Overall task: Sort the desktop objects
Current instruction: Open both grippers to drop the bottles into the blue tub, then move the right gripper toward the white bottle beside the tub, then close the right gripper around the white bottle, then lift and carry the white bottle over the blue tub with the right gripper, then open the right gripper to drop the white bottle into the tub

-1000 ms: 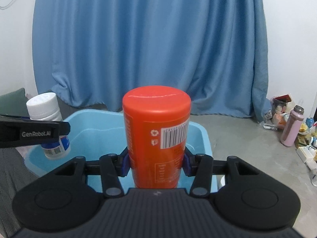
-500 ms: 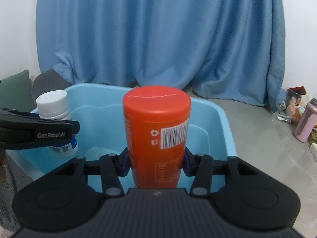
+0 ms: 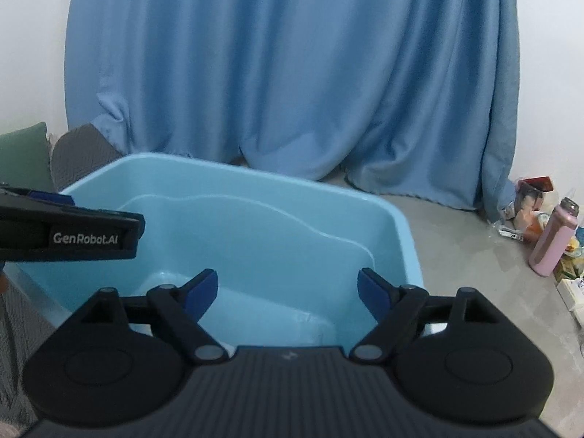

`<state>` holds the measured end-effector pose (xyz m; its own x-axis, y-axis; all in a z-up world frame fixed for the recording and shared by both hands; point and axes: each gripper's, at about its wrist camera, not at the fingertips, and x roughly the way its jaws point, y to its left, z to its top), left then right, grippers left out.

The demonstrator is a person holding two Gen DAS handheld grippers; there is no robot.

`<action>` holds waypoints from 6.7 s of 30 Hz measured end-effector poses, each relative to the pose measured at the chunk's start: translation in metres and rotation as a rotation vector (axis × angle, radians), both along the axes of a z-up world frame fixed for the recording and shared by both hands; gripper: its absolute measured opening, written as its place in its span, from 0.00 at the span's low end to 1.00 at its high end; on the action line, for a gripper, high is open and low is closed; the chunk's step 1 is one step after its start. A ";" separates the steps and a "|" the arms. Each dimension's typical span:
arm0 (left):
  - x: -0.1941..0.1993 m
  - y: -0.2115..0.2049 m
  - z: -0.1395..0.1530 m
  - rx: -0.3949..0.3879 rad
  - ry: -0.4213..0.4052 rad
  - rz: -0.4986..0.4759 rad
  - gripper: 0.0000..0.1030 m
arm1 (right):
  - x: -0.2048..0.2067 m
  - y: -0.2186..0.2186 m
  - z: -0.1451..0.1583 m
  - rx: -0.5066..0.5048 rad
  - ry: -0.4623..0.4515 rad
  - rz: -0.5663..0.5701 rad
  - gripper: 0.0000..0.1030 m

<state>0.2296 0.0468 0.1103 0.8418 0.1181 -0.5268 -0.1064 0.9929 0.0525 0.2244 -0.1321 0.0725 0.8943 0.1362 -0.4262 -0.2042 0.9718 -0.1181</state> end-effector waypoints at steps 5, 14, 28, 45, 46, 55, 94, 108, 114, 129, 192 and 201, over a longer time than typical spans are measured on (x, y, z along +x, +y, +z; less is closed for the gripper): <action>-0.012 -0.002 0.005 -0.001 -0.010 -0.006 0.77 | -0.016 -0.004 0.009 0.011 -0.039 -0.013 0.81; -0.053 -0.007 0.013 -0.007 -0.038 -0.022 0.78 | -0.055 -0.014 0.017 0.042 -0.065 -0.050 0.81; -0.137 -0.028 0.002 -0.005 -0.017 -0.063 0.80 | -0.140 -0.046 0.002 0.080 -0.069 -0.145 0.81; -0.183 -0.068 -0.056 -0.012 0.085 -0.128 0.81 | -0.171 -0.120 -0.047 0.103 0.021 -0.275 0.81; -0.182 -0.071 -0.059 -0.014 0.089 -0.129 0.81 | -0.168 -0.124 -0.049 0.105 0.024 -0.275 0.81; -0.165 -0.097 -0.075 -0.023 0.081 -0.102 0.81 | -0.135 -0.160 -0.064 0.114 0.040 -0.258 0.81; -0.094 -0.096 -0.098 -0.041 0.092 0.119 0.81 | 0.026 -0.165 -0.113 0.103 0.138 -0.137 0.81; -0.093 -0.089 -0.099 -0.033 0.102 0.145 0.81 | 0.071 -0.150 -0.126 0.100 0.138 -0.127 0.70; -0.094 -0.083 -0.094 -0.036 0.091 0.145 0.81 | 0.062 -0.150 -0.115 0.131 0.158 -0.128 0.43; -0.118 -0.059 -0.078 -0.045 0.054 0.109 0.81 | -0.001 -0.154 -0.087 0.103 0.119 -0.203 0.43; -0.136 0.023 -0.044 -0.071 -0.001 0.181 0.81 | -0.022 0.000 0.022 0.112 -0.024 0.069 0.43; -0.129 0.022 -0.042 -0.071 0.009 0.200 0.81 | -0.024 0.020 0.020 -0.018 -0.084 0.078 0.89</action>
